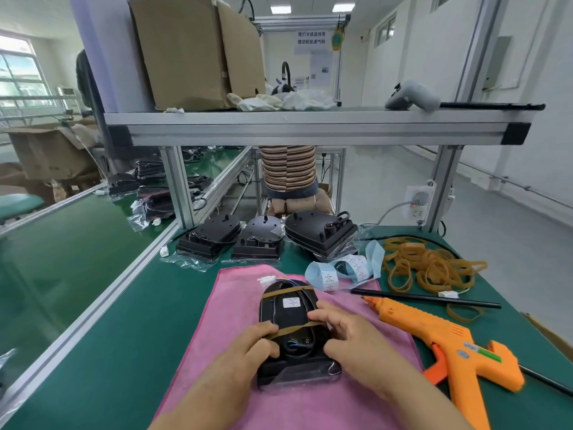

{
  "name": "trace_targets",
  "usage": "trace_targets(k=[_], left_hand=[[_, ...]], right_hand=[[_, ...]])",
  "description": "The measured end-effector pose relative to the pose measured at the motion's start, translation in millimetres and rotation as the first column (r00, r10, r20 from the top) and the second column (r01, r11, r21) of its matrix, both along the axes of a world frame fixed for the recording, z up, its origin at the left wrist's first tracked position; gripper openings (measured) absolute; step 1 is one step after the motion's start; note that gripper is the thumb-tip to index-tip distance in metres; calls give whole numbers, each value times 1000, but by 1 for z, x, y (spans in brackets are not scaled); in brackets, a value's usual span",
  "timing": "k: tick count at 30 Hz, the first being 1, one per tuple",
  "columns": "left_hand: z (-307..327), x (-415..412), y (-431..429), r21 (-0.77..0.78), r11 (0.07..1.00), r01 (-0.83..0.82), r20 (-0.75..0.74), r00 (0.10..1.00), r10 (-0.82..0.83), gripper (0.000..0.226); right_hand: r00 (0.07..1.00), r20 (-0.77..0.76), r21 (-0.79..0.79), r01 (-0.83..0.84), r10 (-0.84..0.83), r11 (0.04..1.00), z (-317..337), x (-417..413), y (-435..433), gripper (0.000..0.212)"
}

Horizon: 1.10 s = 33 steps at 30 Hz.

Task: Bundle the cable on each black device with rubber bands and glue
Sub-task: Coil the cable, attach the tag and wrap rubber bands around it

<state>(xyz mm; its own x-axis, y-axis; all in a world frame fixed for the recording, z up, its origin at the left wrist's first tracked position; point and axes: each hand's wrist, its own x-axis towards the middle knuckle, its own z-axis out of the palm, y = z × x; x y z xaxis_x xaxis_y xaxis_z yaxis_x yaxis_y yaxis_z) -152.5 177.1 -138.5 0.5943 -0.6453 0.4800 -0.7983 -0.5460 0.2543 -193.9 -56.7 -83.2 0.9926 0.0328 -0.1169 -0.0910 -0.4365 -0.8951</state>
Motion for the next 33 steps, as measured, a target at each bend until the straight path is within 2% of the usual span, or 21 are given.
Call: trace_targets(k=[3, 6, 9, 16, 18, 21, 23, 26, 30, 33], left_hand=[[4, -3, -1, -166, 986, -2, -63, 998, -8, 65], [0, -8, -6, -350, 935, -52, -212, 977, -25, 63], [-3, -9, -7, -435, 895, -103, -351, 934, -63, 65], [-4, -6, -6, -428, 895, -122, -389, 919, -61, 62], [-4, -5, -5, -436, 892, -118, -400, 913, -75, 62], [-5, -5, -4, -446, 888, -115, -407, 909, -86, 62], [-6, -5, -4, -448, 887, -113, -404, 910, -88, 63], [-7, -4, -3, -450, 886, -113, -410, 908, -93, 64], [-8, -3, -2, -452, 883, -123, -416, 905, -87, 63], [-9, -3, -1, -444, 887, -126, -415, 907, -79, 63]], right_hand=[[999, 35, -59, 17, -15, 998, 3, -6, 1, 54], [992, 95, -111, 88, -77, 990, 5, -15, -7, 47], [982, 109, -180, 174, -156, 968, 6, -26, -20, 45], [942, 164, -307, 330, -292, 892, 5, -57, -50, 42], [900, 184, -345, 435, -395, 831, 4, -68, -59, 38], [807, 206, -429, 583, -554, 690, 6, -85, -77, 26], [795, 143, -489, 575, -590, 656, 10, -92, -92, 28], [760, -22, -582, 519, -650, 627, 12, -95, -102, 46], [746, -88, -624, 475, -660, 620, -1, -91, -102, 57], [752, -133, -616, 448, -646, 648, -1, -83, -107, 55]])
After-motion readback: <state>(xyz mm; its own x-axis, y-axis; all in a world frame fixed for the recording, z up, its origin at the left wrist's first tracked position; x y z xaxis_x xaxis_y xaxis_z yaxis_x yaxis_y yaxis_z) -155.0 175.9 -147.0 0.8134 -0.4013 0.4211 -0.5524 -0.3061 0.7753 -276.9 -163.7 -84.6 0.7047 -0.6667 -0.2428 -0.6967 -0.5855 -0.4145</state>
